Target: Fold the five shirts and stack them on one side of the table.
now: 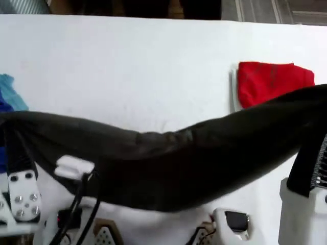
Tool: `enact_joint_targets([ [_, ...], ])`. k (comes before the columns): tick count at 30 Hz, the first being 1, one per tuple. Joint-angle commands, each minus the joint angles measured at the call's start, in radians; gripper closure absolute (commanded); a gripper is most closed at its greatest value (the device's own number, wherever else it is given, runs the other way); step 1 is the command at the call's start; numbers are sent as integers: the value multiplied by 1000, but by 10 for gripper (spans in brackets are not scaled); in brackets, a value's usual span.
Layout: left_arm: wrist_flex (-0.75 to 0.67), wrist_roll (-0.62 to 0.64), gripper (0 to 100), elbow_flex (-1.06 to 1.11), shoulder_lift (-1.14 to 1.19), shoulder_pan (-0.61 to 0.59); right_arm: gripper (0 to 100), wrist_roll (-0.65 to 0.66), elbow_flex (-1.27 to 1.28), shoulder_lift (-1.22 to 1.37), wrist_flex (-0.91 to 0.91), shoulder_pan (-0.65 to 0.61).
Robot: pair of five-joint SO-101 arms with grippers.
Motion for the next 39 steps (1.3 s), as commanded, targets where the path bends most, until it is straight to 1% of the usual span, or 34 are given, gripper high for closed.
enact_joint_targets([
  [1,-89,9,975,124,6,-9,978,0,71,47,-44,4],
  [3,-169,11,975,228,6,-8,978,0,138,77,-74,1],
  [7,-414,14,975,469,6,-8,978,0,285,142,-166,-1],
  [11,-638,60,975,677,6,-6,978,3,440,214,-303,-1],
  [14,-760,60,975,789,31,14,978,6,554,271,-409,-1],
  [17,-847,60,975,855,115,28,978,5,652,317,-483,-1],
  [21,-936,63,975,845,284,31,978,6,746,358,-553,-1],
  [25,-991,63,975,759,476,32,978,8,812,415,-641,-4],
  [27,-1008,63,975,707,585,32,978,9,830,458,-664,-25],
  [33,-1005,63,975,572,899,32,978,9,832,639,-671,-82],
  [39,-1007,63,975,487,1088,32,978,9,832,845,-777,-107],
])
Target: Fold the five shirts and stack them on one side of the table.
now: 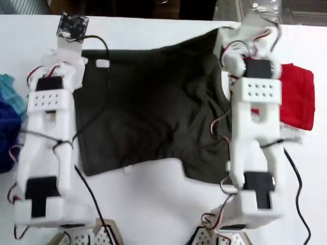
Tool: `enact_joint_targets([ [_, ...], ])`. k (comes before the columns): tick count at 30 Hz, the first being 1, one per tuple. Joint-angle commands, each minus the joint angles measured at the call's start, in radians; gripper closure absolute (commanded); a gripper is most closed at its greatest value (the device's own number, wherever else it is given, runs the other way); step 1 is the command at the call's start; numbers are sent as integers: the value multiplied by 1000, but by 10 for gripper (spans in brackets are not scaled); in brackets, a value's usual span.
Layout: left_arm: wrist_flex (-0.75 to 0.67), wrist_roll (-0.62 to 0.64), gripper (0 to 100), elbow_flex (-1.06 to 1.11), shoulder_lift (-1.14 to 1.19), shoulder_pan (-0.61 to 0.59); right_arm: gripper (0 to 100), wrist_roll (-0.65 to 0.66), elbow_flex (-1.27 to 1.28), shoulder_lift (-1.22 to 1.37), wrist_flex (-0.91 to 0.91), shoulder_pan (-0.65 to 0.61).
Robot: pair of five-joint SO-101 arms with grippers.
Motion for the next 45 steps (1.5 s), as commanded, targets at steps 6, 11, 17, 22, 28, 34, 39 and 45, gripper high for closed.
enact_joint_targets([
  [6,-25,6,975,-154,207,3,978,9,-11,229,-183,-5],
  [11,-20,5,975,-170,348,12,978,9,-11,346,-185,-5],
  [17,37,3,975,-189,408,17,978,9,-12,378,-182,-2],
  [22,150,3,975,-262,404,17,978,9,-9,349,-171,-2],
  [28,404,-3,975,-369,400,18,978,9,-9,246,-33,33],
  [34,629,-57,974,-401,399,52,978,57,-9,179,124,67],
  [39,707,-55,974,-346,342,60,978,201,-9,136,303,65],
  [45,608,-58,974,28,57,55,978,215,-3,77,447,79],
])
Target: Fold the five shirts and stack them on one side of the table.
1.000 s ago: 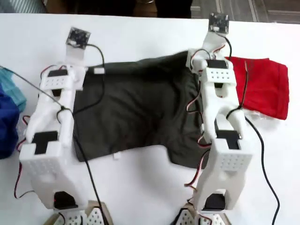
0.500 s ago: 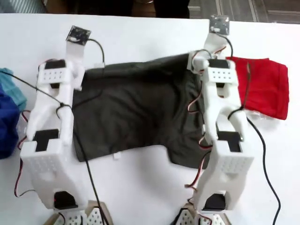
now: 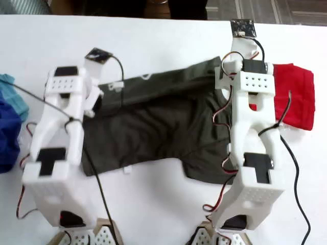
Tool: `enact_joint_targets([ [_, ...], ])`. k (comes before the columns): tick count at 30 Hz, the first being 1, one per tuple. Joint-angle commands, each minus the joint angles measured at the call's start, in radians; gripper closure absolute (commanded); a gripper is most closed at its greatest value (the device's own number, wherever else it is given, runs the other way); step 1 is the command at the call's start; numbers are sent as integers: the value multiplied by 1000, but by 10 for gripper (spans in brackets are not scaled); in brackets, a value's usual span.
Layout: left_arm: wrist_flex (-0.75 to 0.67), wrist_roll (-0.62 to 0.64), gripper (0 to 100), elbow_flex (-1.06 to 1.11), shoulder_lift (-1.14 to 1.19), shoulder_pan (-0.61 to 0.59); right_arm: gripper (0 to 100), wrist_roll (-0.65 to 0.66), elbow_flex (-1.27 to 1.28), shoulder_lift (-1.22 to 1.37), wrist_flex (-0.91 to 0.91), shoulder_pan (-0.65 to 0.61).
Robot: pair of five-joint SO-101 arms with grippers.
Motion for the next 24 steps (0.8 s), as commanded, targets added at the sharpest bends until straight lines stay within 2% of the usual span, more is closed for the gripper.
enact_joint_targets([
  [1,-89,-12,974,249,-258,3,978,23,2,-99,105,21],
  [4,-157,-14,974,452,-442,2,978,74,91,-160,120,35],
  [8,-158,-14,975,588,-605,2,978,115,311,-331,48,56],
  [16,-15,-14,975,627,-723,2,978,203,690,-760,-7,54],
  [21,77,-14,975,638,-779,6,978,259,779,-851,47,64],
  [24,72,-17,975,705,-809,8,978,285,815,-868,54,93],
])
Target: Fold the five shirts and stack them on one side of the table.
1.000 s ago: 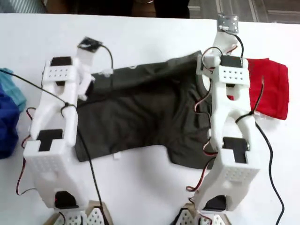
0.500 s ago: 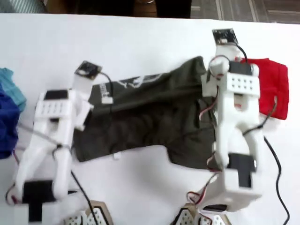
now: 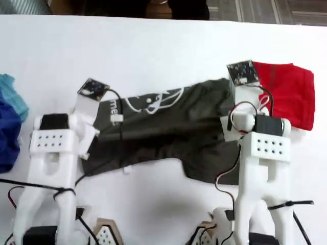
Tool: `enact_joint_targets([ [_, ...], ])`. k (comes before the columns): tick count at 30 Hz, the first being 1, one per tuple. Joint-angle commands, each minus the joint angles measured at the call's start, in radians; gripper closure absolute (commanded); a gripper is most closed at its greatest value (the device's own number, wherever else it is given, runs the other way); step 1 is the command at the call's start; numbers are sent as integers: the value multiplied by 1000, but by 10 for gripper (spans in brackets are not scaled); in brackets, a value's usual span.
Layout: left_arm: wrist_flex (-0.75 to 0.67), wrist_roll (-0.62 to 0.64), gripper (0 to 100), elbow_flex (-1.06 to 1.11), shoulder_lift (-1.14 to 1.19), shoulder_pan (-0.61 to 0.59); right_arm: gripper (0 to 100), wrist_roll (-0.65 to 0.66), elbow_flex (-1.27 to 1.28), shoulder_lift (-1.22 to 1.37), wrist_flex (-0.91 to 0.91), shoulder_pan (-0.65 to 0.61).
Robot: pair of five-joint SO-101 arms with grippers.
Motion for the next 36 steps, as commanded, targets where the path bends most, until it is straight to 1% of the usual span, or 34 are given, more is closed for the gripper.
enact_joint_targets([
  [1,-6,-15,975,70,-58,8,978,43,21,-51,12,41],
  [7,-164,-63,975,263,-68,2,978,100,124,-51,-12,71],
  [11,-207,-63,975,329,-68,2,978,103,169,-51,-25,73],
  [17,-195,-63,975,315,-74,8,978,103,124,-64,7,70],
  [19,-181,-91,975,318,-74,8,978,103,115,-67,30,68],
  [21,-157,-114,975,314,-74,2,978,103,114,-67,47,70],
  [27,-92,-124,975,246,-75,8,978,104,95,-68,58,71],
  [36,-95,-127,975,245,-75,8,978,95,14,-68,91,73],
])
